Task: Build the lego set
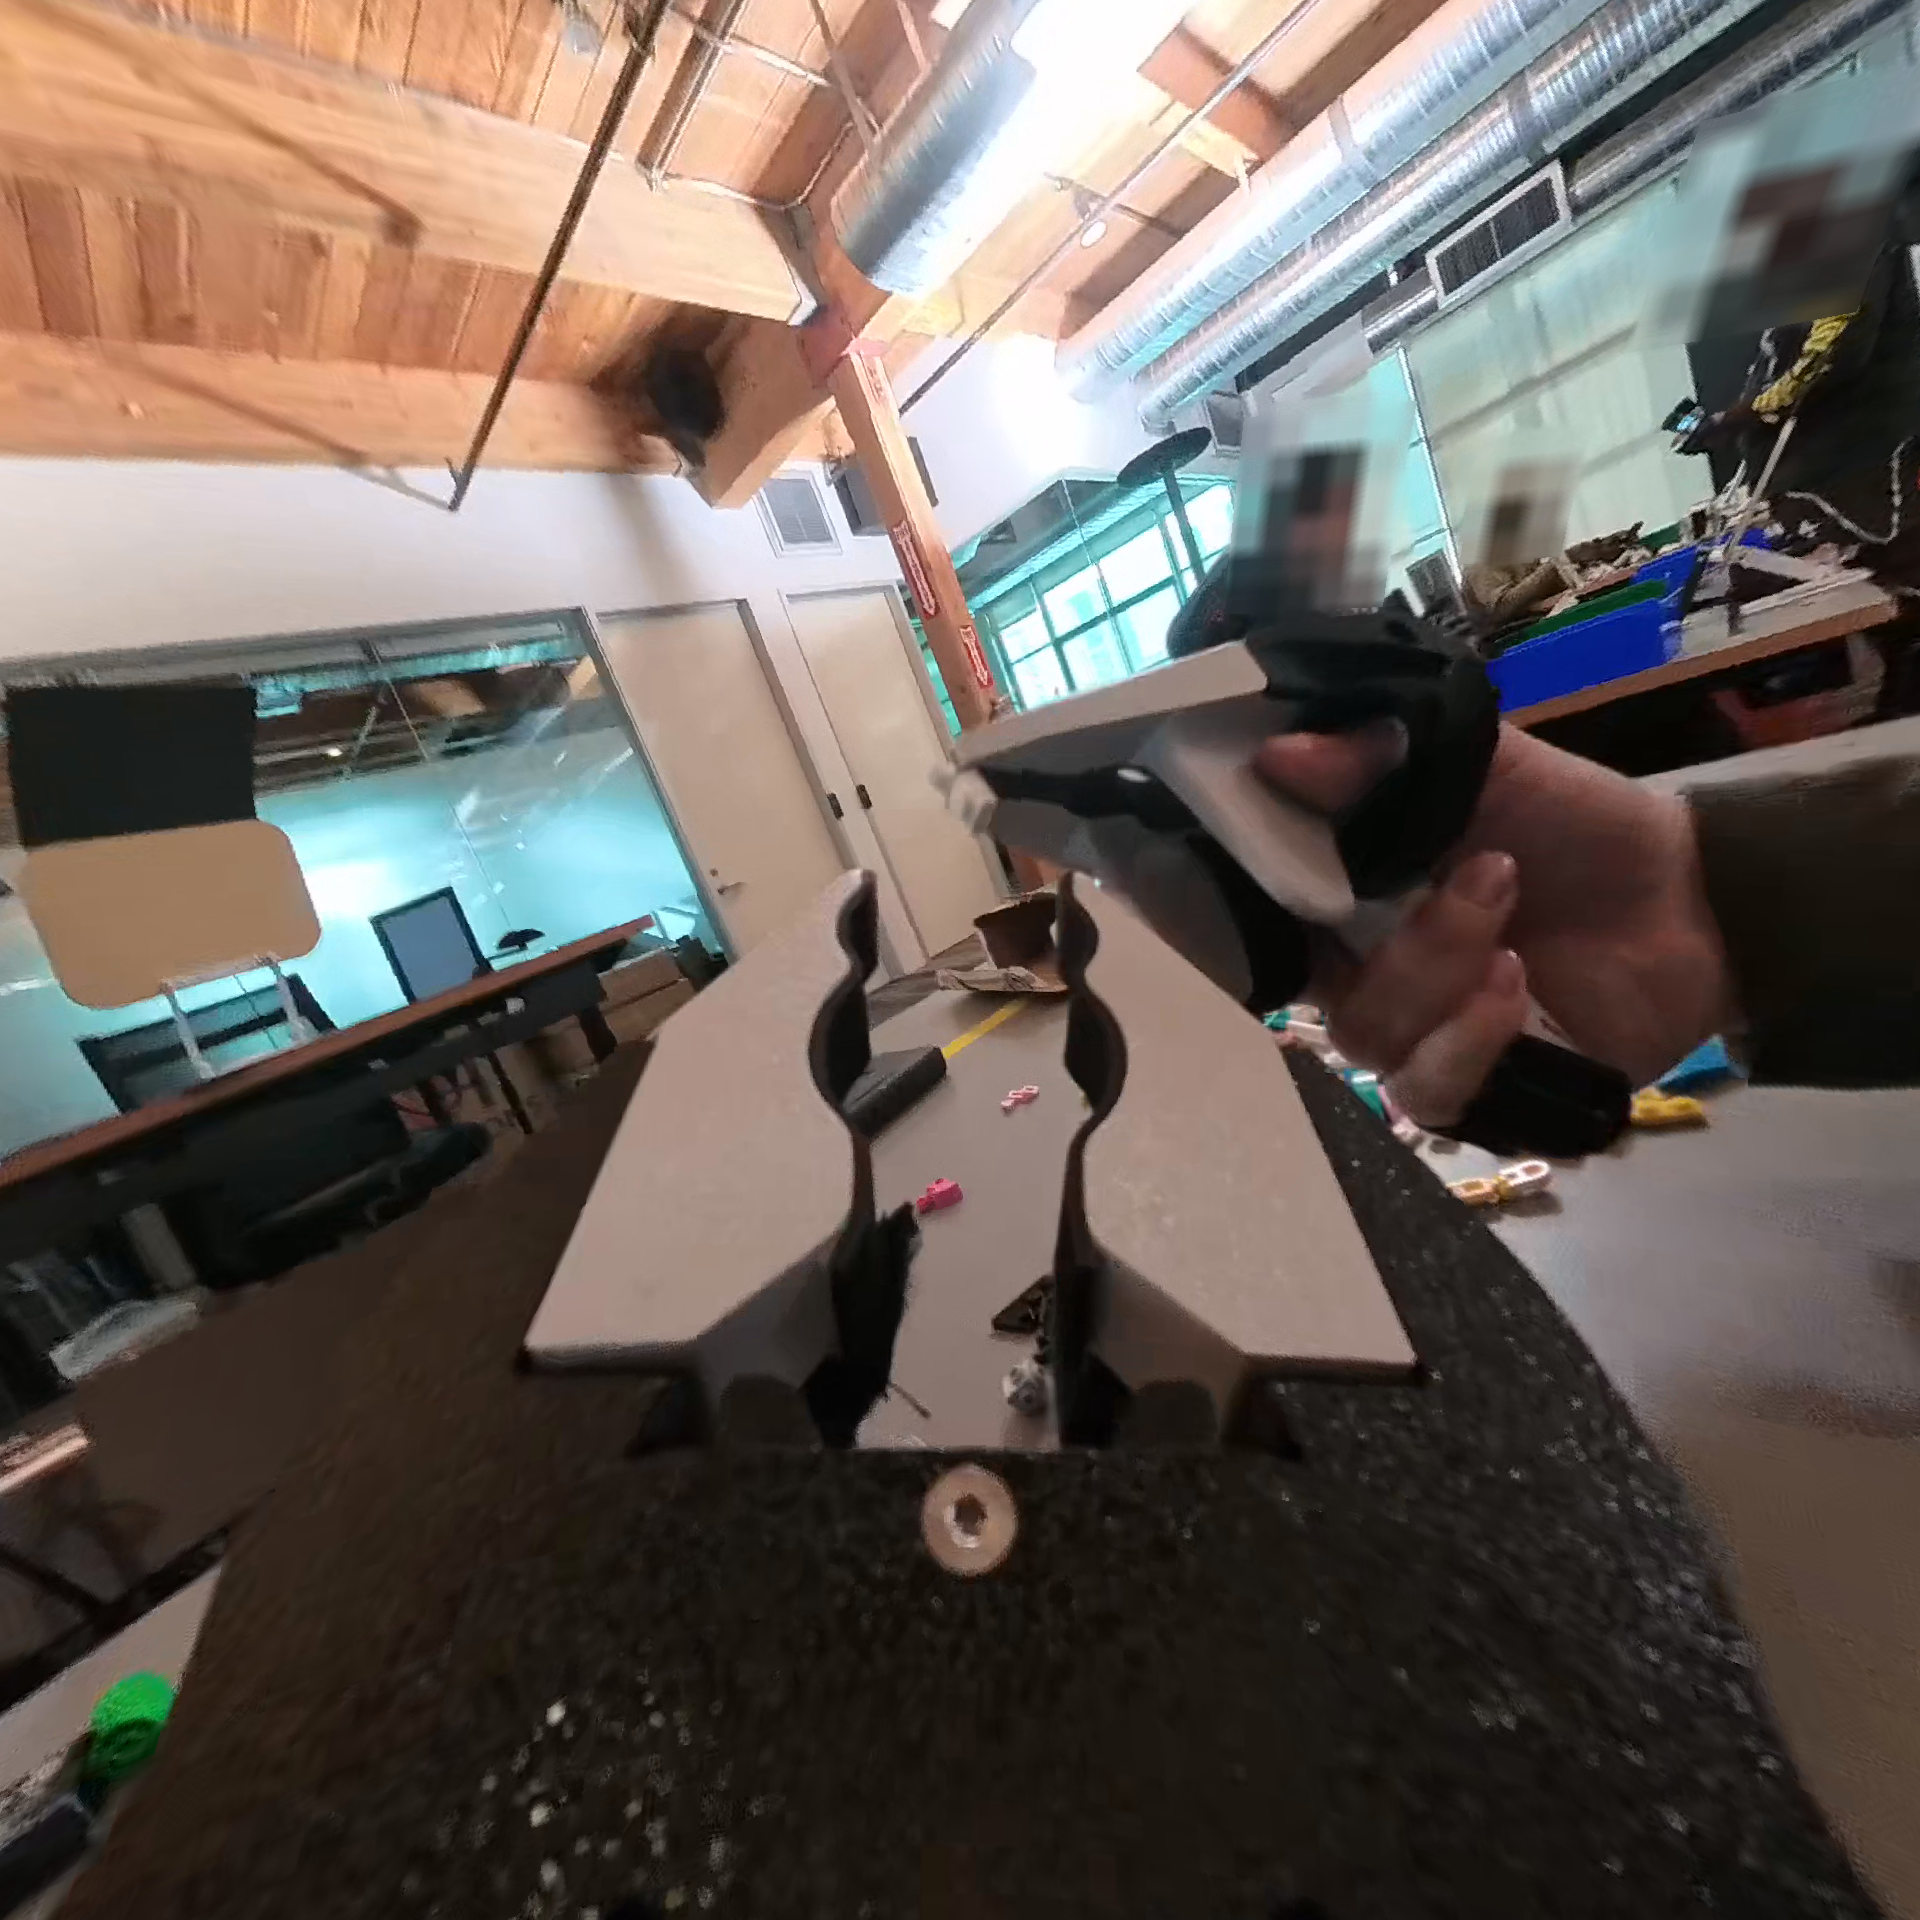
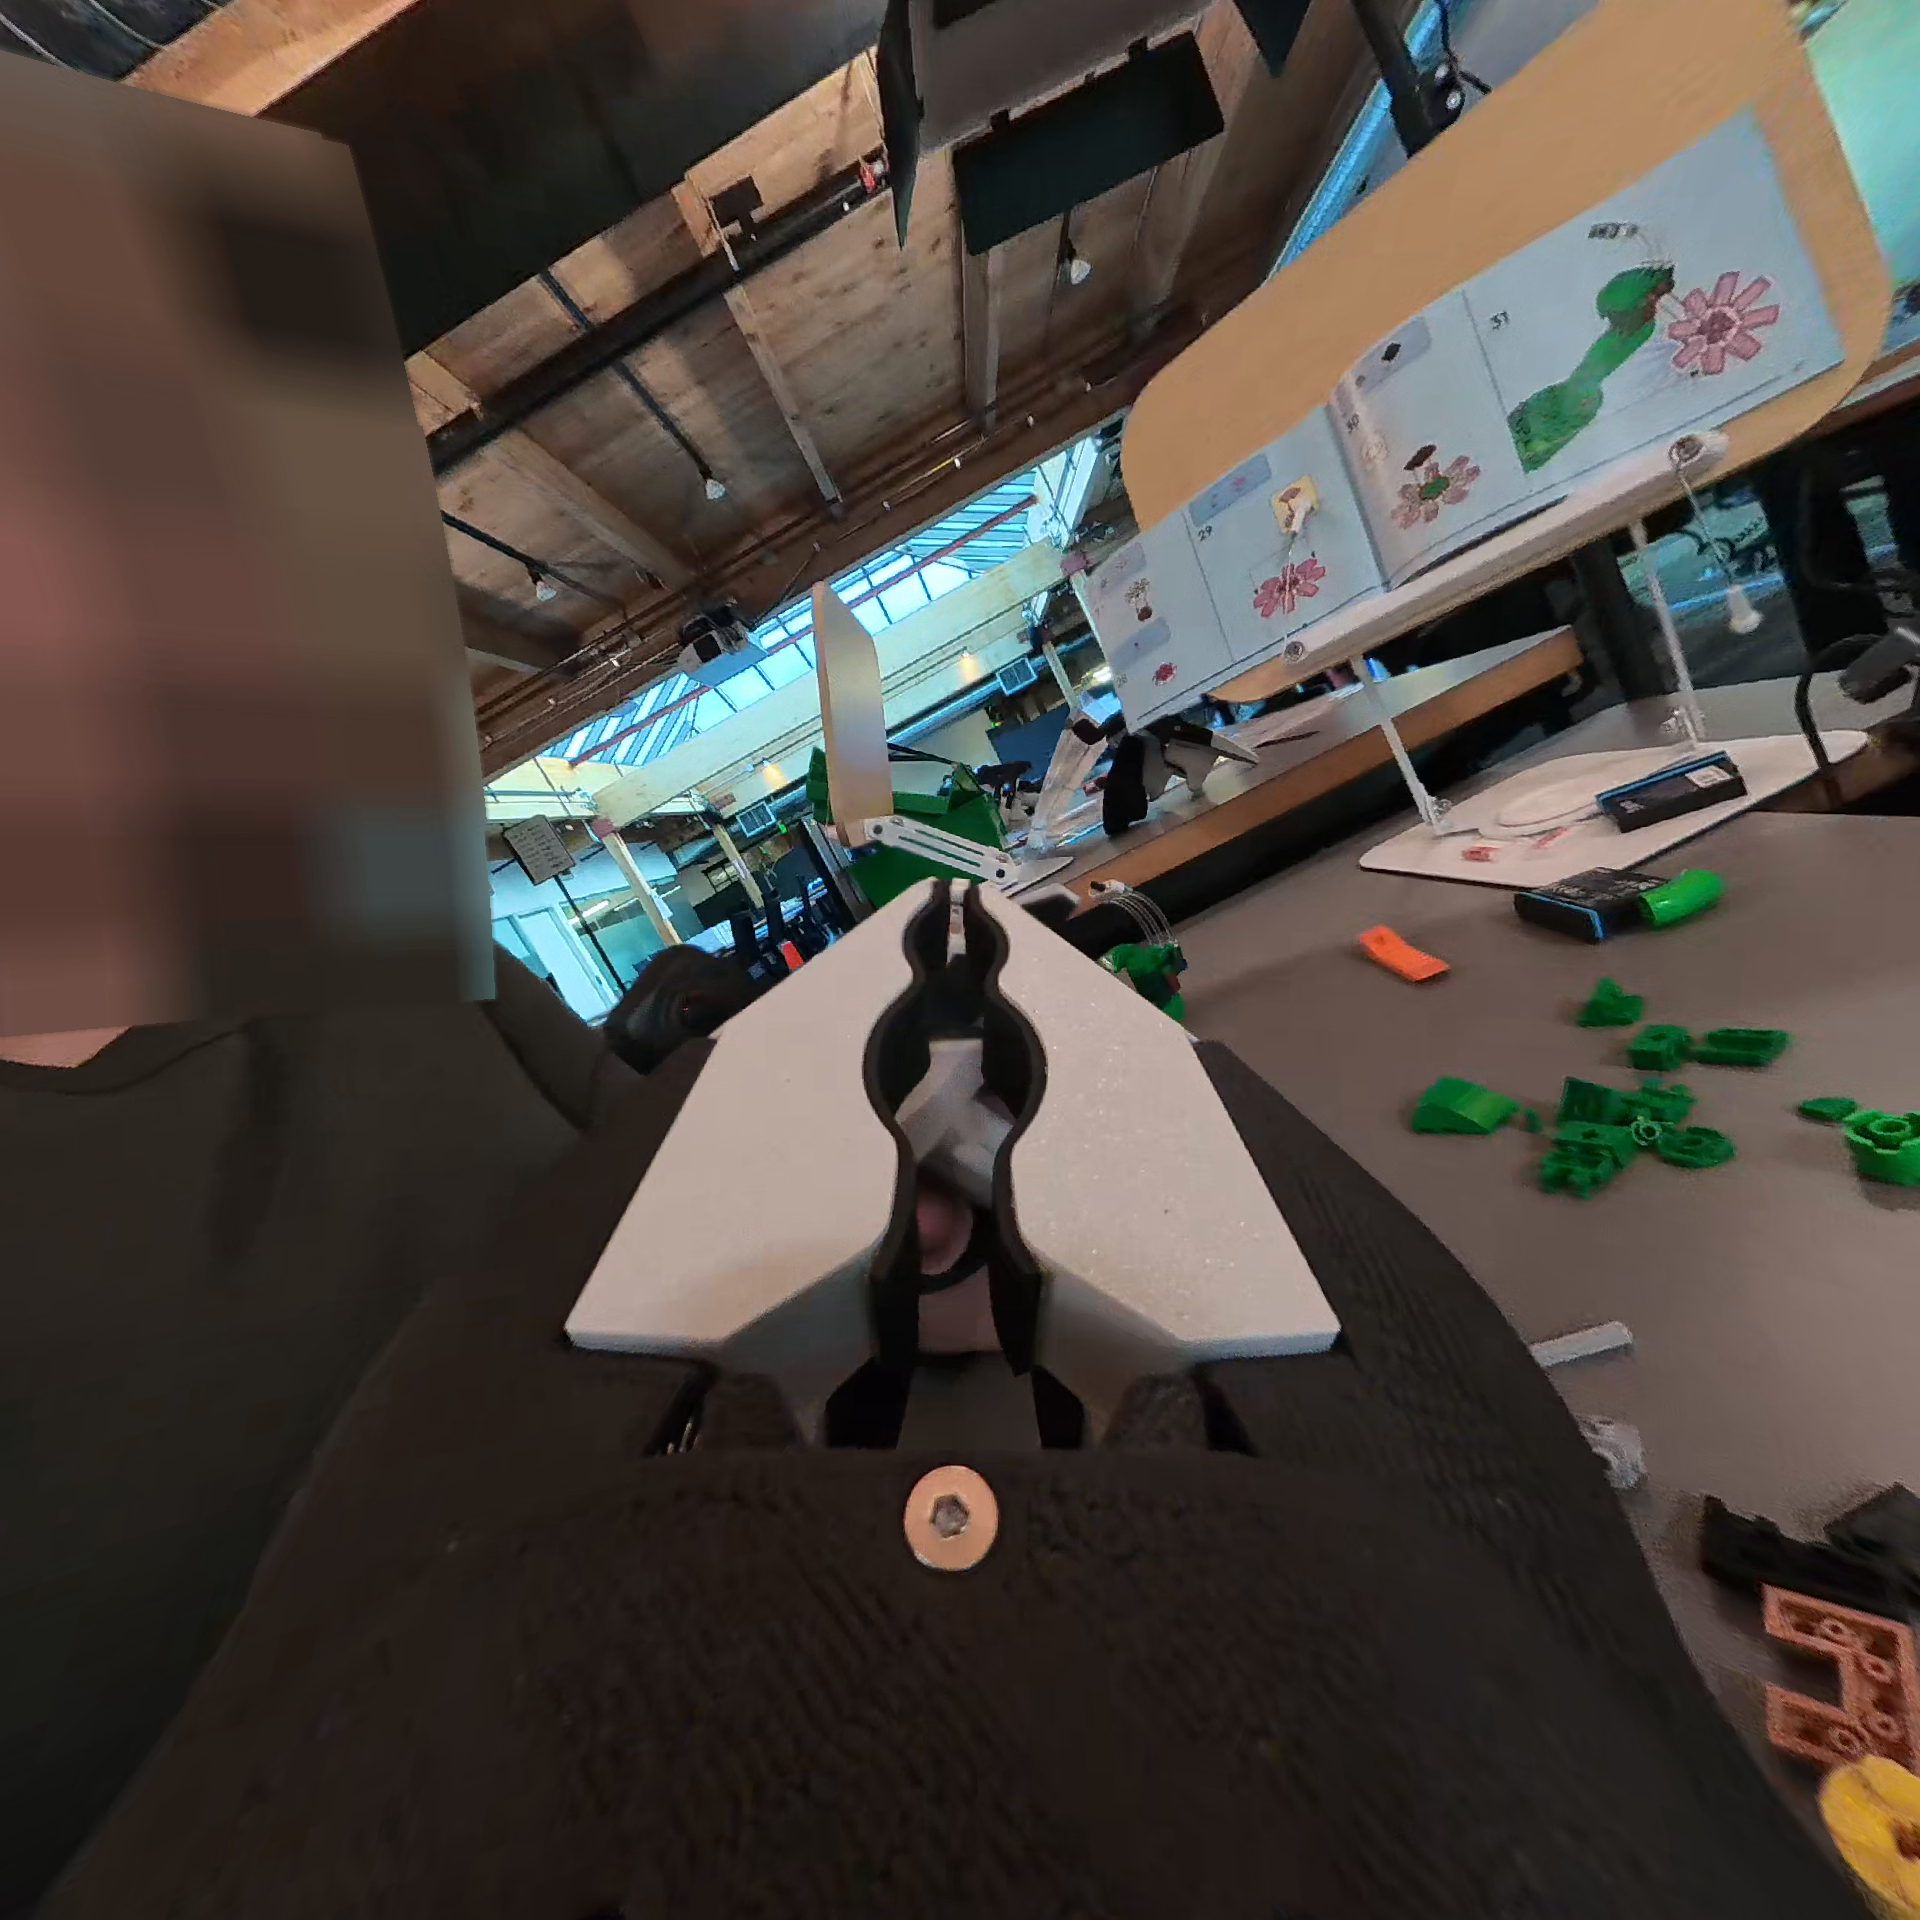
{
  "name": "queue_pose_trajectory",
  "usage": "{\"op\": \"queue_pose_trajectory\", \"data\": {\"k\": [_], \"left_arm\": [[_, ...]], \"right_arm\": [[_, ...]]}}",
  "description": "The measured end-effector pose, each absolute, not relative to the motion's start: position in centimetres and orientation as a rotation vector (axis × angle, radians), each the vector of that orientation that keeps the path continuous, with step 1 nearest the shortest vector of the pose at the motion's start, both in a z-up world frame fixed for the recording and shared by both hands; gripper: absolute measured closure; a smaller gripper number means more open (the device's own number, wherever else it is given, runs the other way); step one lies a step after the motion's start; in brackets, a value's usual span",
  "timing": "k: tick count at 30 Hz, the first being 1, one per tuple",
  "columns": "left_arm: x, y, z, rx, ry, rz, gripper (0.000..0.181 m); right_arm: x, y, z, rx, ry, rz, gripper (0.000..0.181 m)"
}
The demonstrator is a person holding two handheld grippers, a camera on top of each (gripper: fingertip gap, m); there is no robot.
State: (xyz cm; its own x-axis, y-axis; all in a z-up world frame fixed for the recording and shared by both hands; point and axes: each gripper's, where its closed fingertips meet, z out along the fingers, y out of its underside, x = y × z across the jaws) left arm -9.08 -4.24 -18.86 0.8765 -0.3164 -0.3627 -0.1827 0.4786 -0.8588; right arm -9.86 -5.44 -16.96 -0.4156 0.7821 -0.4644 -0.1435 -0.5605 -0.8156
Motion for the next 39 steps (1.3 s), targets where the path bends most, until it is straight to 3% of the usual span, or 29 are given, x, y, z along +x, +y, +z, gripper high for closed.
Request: {"op": "queue_pose_trajectory", "data": {"k": [3,6,23,24,28,35,39], "left_arm": [[-8.5,-4.5,-19.0,-1.071,0.562,-0.046,0.157],[-8.8,-4.4,-19.1,-1.077,0.566,0.006,0.177],[-8.2,-4.0,-20.2,-1.091,0.658,0.115,0.178],[-8.3,-4.0,-20.1,-1.088,0.646,0.118,0.175],[-8.3,-4.5,-19.1,-1.04,0.613,0.072,0.128],[-7.9,-5.0,-18.8,-1.011,0.619,0.023,0.119],[-9.1,-4.7,-18.2,-1.017,0.542,0.044,0.088]], "right_arm": [[-10.2,-5.6,-17.7,-1.187,-0.926,2.036,0.18],[-10.0,-5.5,-18.2,-1.182,-0.911,2.06,0.18],[-8.9,-5.1,-19.3,-1.162,-0.98,1.919,0.18],[-8.9,-5.1,-19.3,-1.158,-0.98,1.914,0.18],[-8.3,-4.8,-18.8,-1.127,-0.945,1.944,0.18],[-7.1,-2.5,-19.1,-1.166,-0.908,1.767,0.18],[-7.0,-2.1,-19.1,-1.168,-0.904,1.694,0.18]]}}
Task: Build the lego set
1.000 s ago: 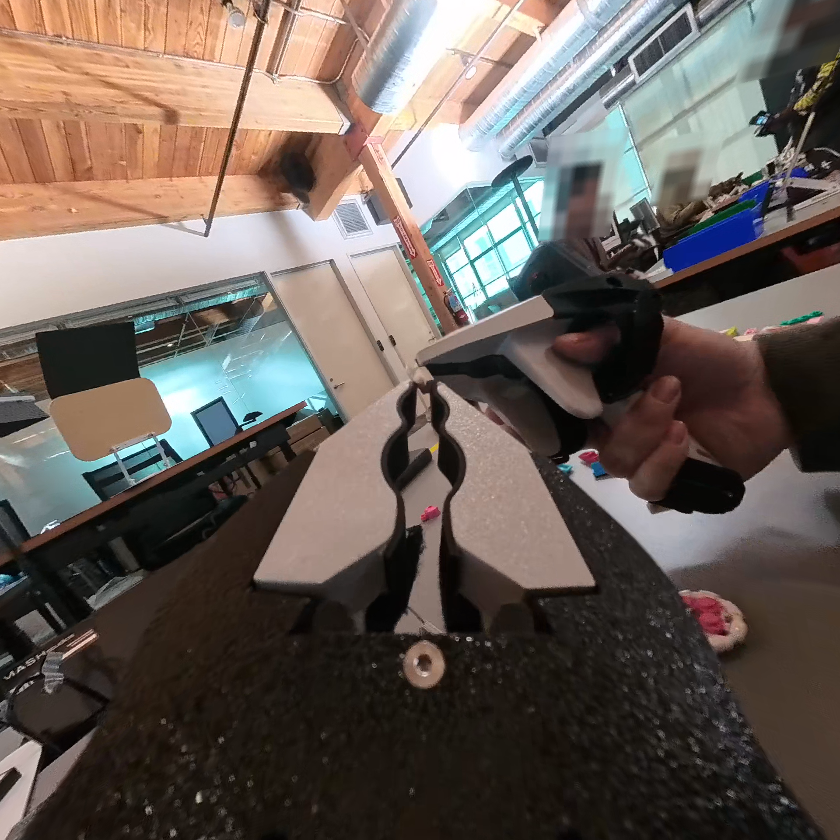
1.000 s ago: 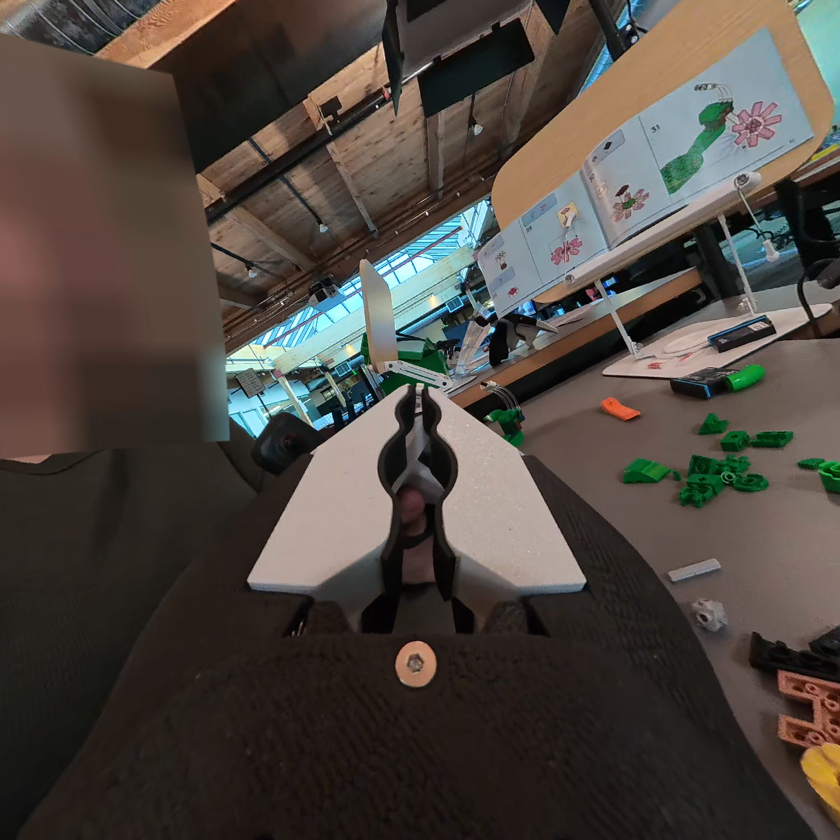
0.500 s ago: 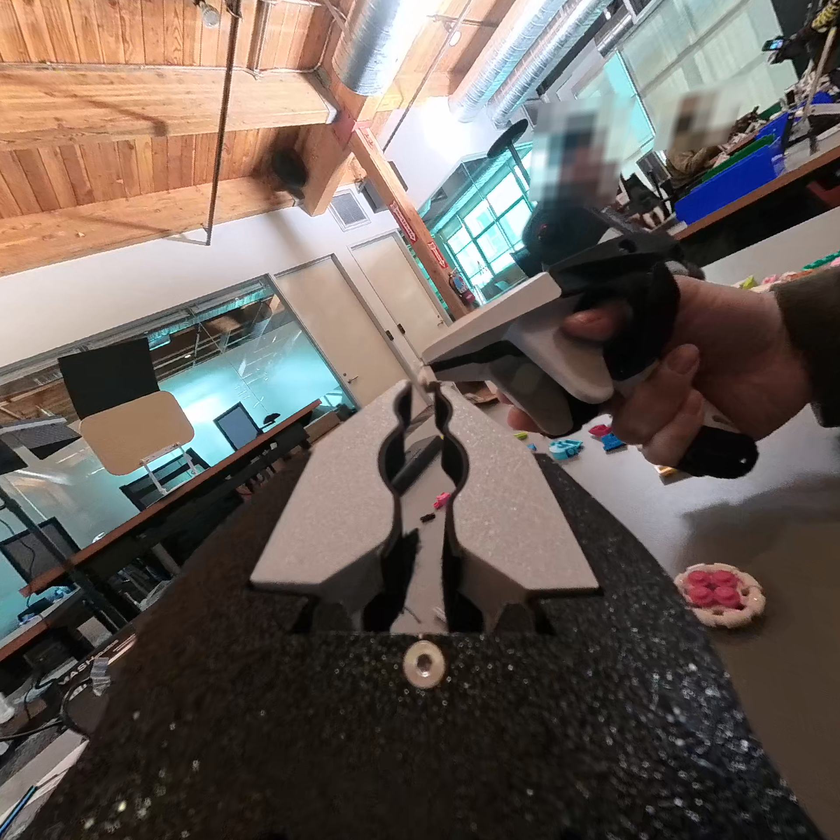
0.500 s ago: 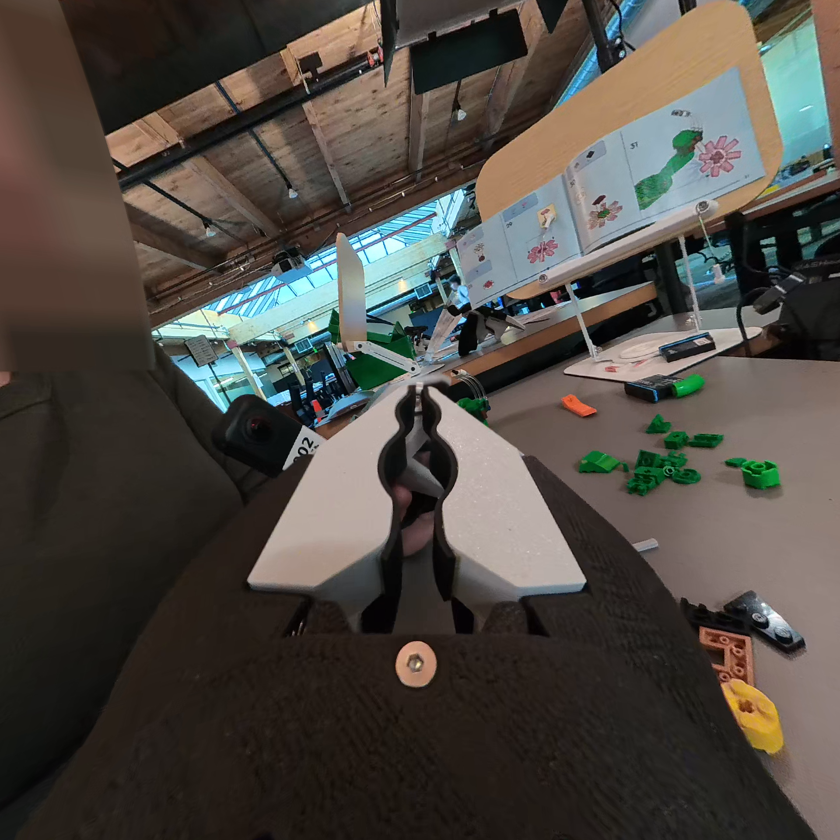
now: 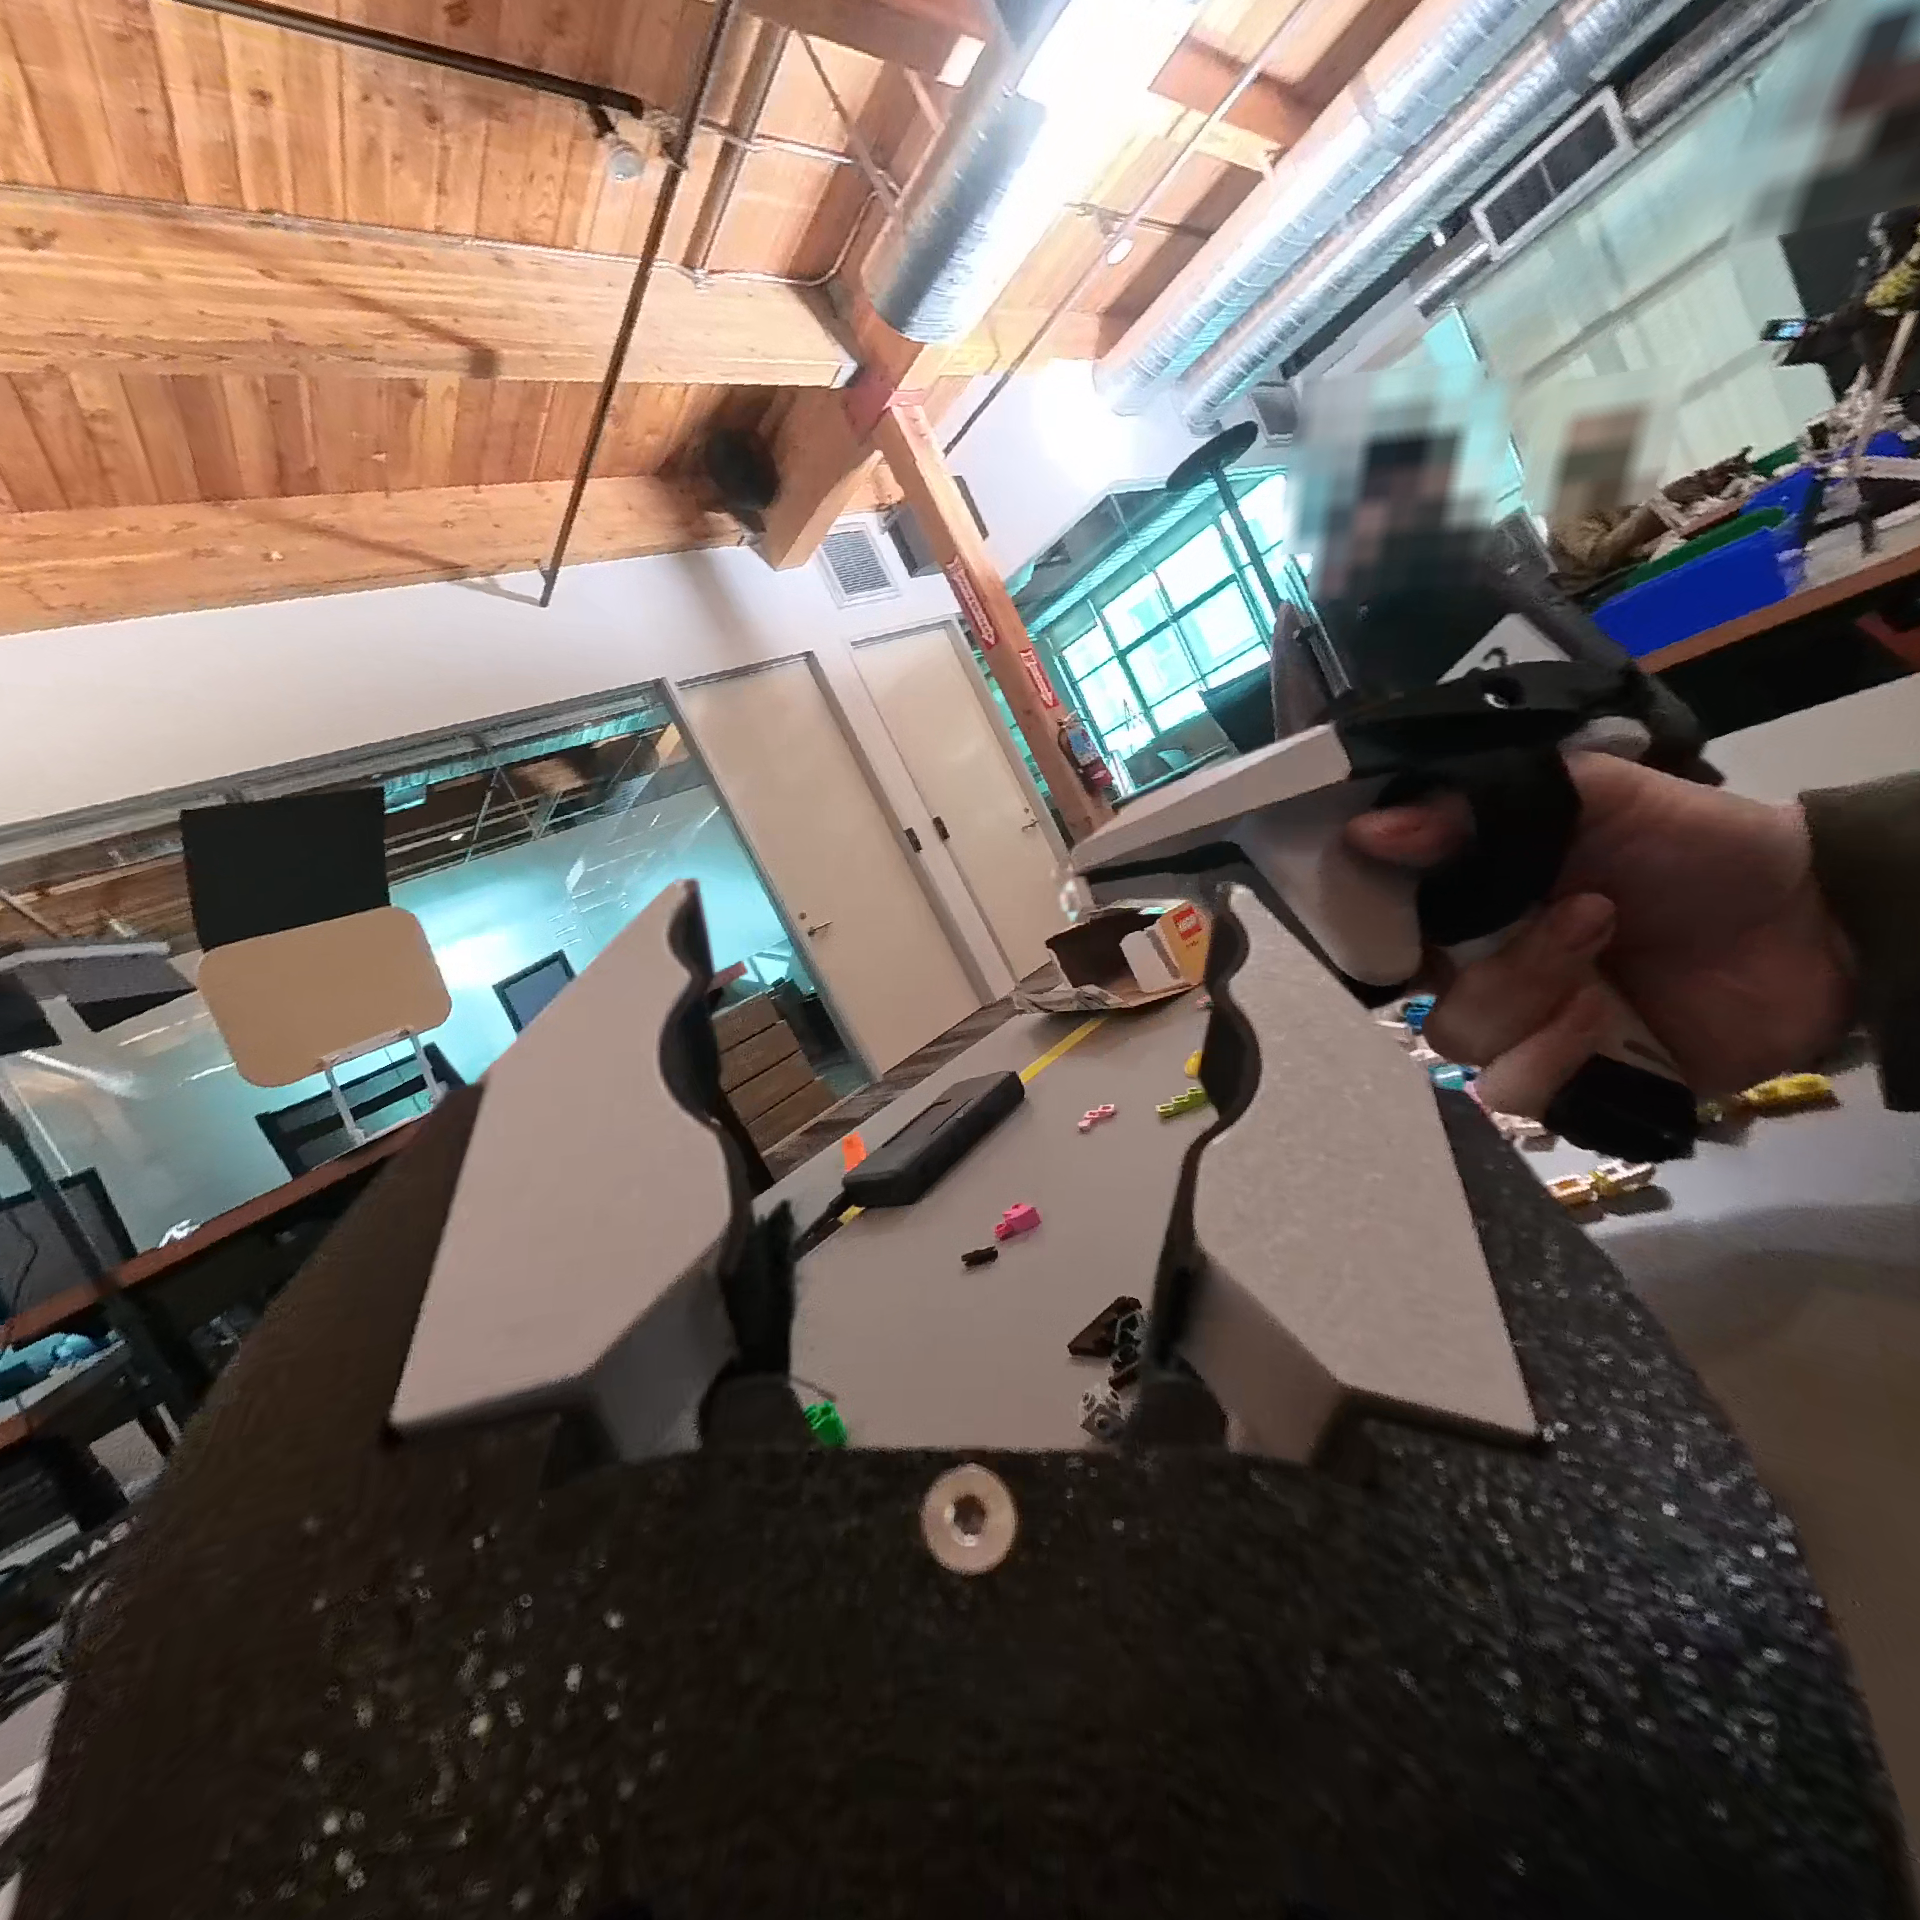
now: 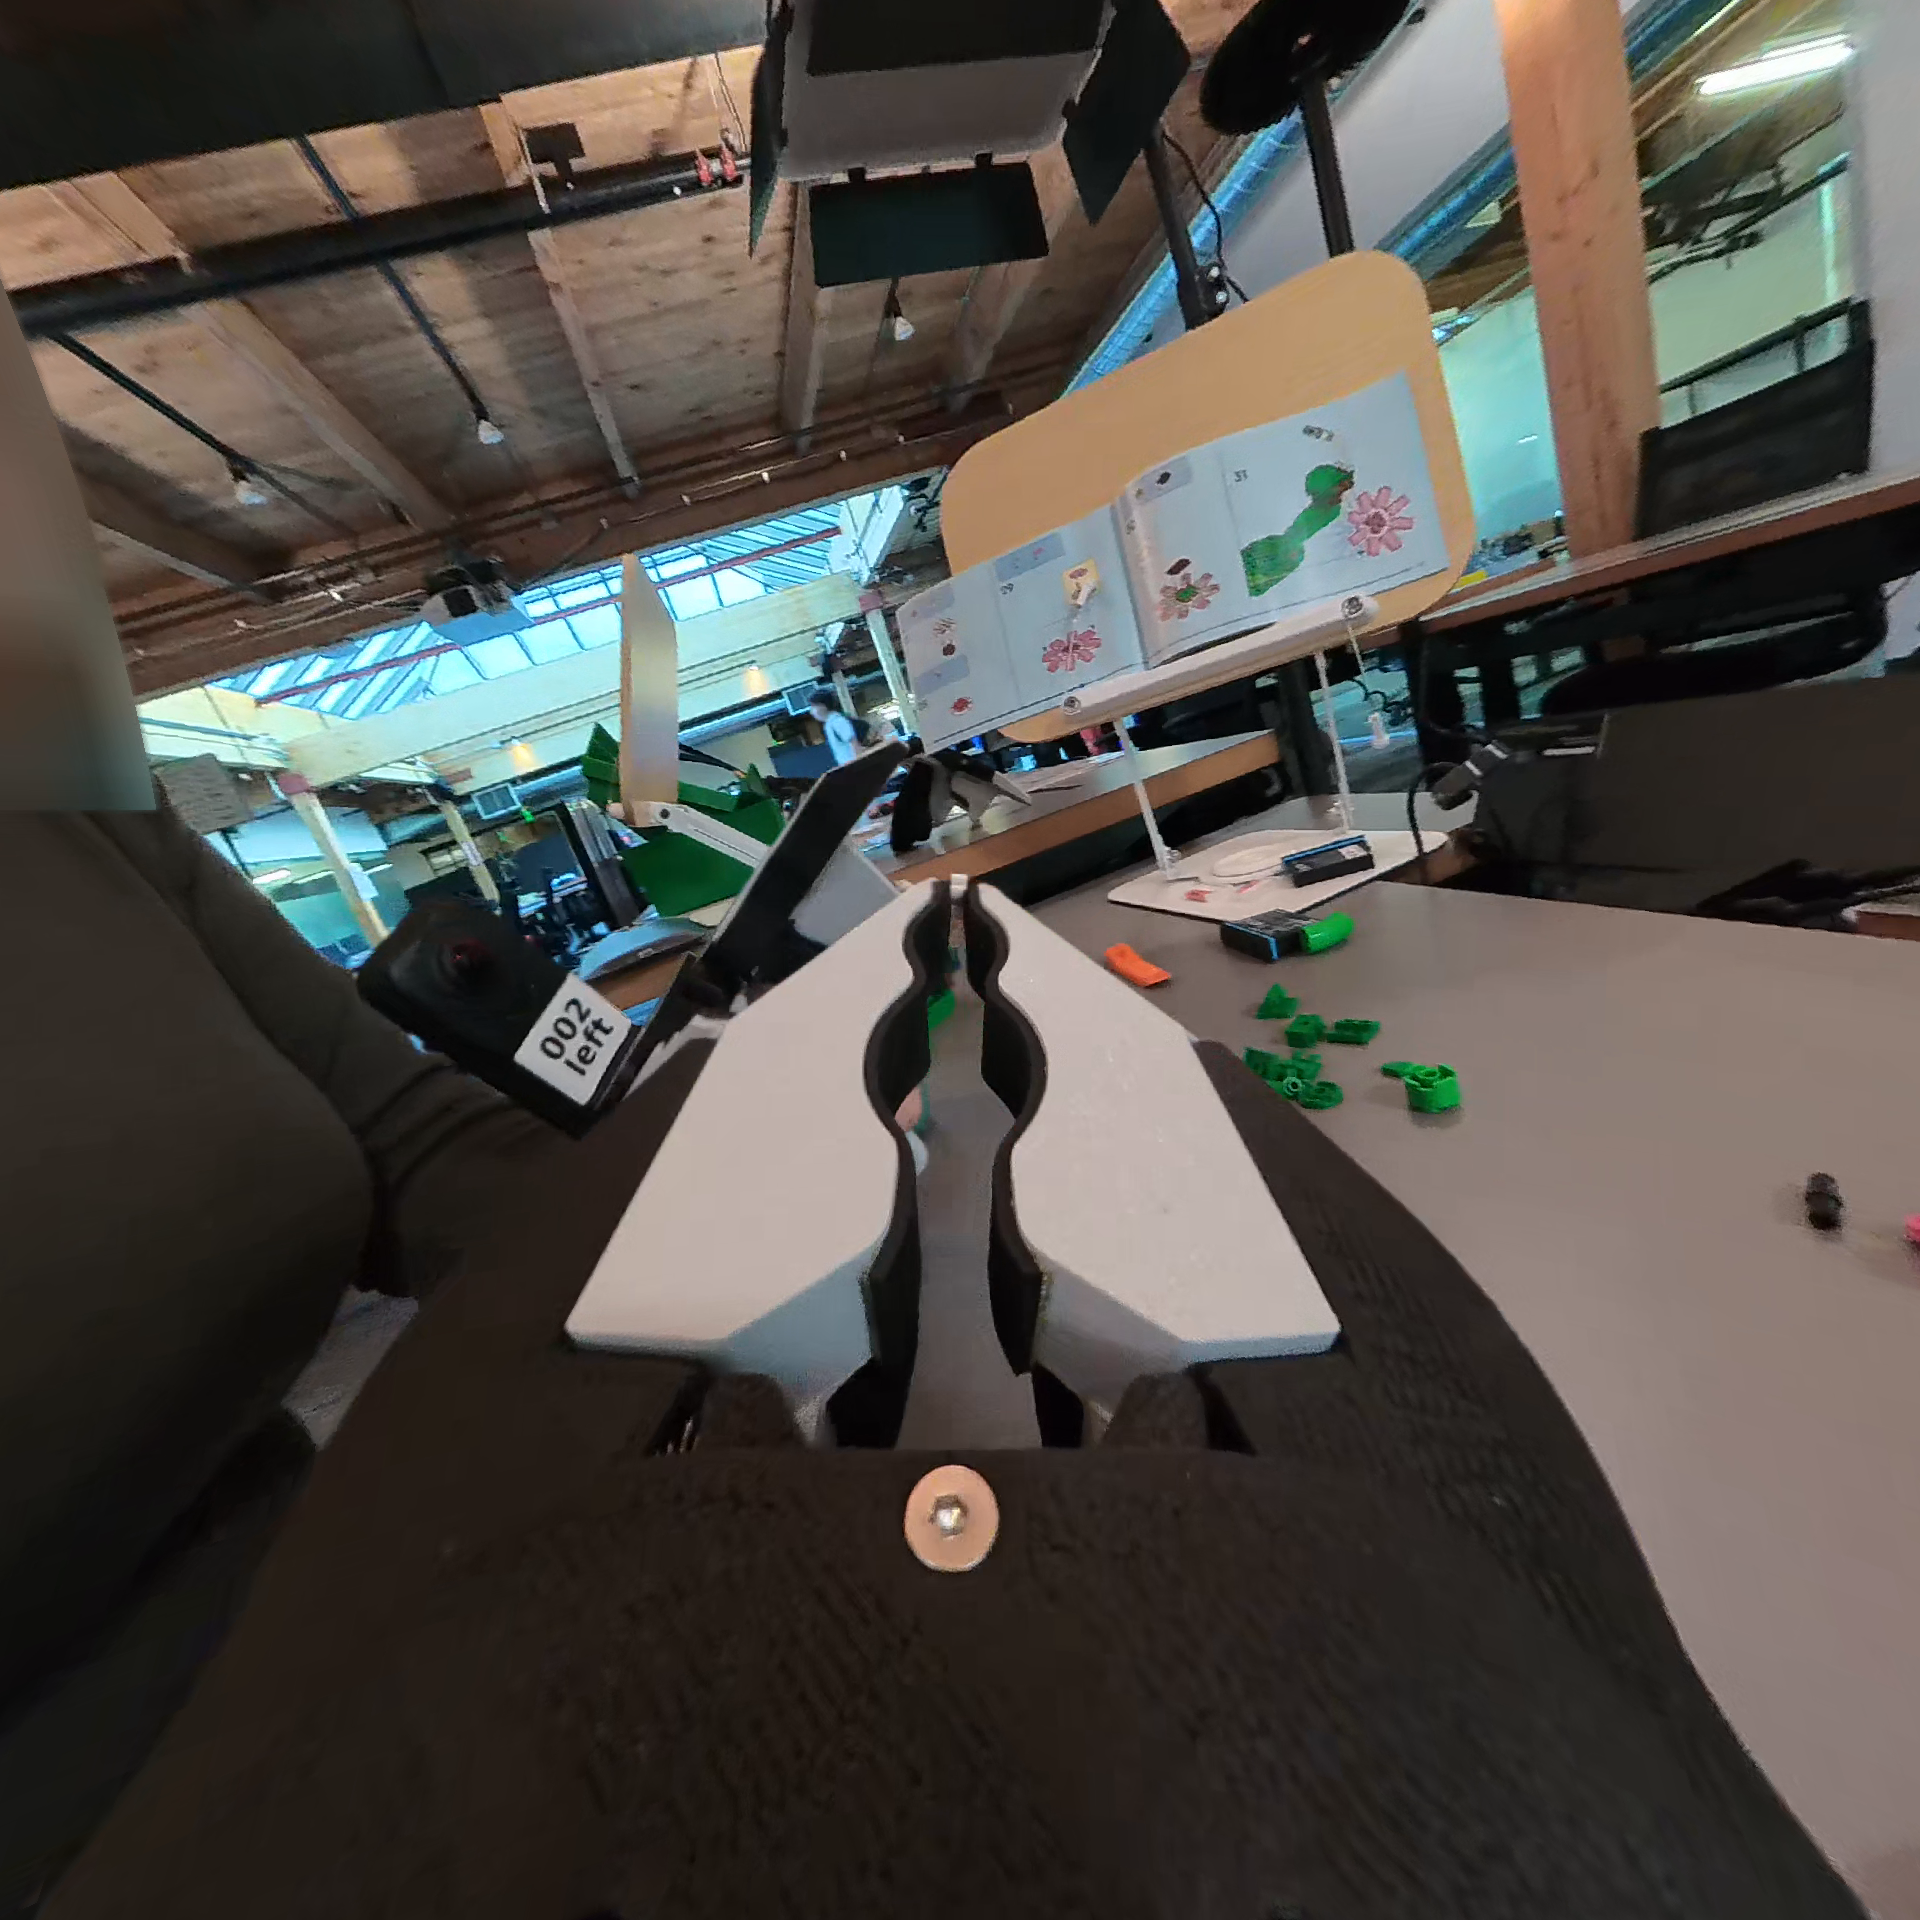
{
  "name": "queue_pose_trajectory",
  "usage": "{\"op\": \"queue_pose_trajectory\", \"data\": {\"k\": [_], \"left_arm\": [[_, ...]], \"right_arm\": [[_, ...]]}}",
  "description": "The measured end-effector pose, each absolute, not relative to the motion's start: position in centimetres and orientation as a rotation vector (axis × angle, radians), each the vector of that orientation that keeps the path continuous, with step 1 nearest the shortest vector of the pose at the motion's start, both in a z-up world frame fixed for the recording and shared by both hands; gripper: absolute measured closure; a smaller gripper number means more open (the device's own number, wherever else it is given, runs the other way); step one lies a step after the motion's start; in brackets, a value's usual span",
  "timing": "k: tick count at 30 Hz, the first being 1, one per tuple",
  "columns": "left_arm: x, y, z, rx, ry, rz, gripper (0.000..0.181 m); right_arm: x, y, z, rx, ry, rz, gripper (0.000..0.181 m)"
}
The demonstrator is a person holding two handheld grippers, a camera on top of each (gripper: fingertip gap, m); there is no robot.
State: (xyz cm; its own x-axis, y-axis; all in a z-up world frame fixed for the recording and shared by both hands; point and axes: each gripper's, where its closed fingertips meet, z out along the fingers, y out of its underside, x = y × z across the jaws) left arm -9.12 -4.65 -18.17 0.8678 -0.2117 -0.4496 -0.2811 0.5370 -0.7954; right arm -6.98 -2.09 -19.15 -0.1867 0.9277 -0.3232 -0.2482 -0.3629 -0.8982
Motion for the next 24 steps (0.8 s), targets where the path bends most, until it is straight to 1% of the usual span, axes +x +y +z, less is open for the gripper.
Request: {"op": "queue_pose_trajectory", "data": {"k": [2,8,9,16,21,24], "left_arm": [[-9.5,-4.5,-18.0,-1.024,0.513,0.028,0.085],[-9.9,-4.4,-18.0,-1.032,0.488,0.007,0.086],[-10.0,-4.4,-18.0,-1.034,0.485,0.012,0.084],[-9.9,-4.2,-18.2,-1.044,0.488,0.012,0.086],[-10.0,-3.8,-18.6,-1.066,0.5,0.043,0.086],[-9.8,-3.8,-18.8,-1.068,0.516,0.045,0.088]], "right_arm": [[-7.0,-1.9,-19.3,-1.175,-0.907,1.664,0.18],[-6.9,-0.8,-19.5,-1.188,-0.871,1.545,0.18],[-6.9,-0.6,-19.5,-1.191,-0.864,1.536,0.18],[-7.1,-0.4,-19.6,-1.195,-0.85,1.536,0.18],[-7.1,-0.5,-19.6,-1.198,-0.829,1.595,0.18],[-6.8,-1.0,-18.6,-1.157,-0.762,1.768,0.18]]}}
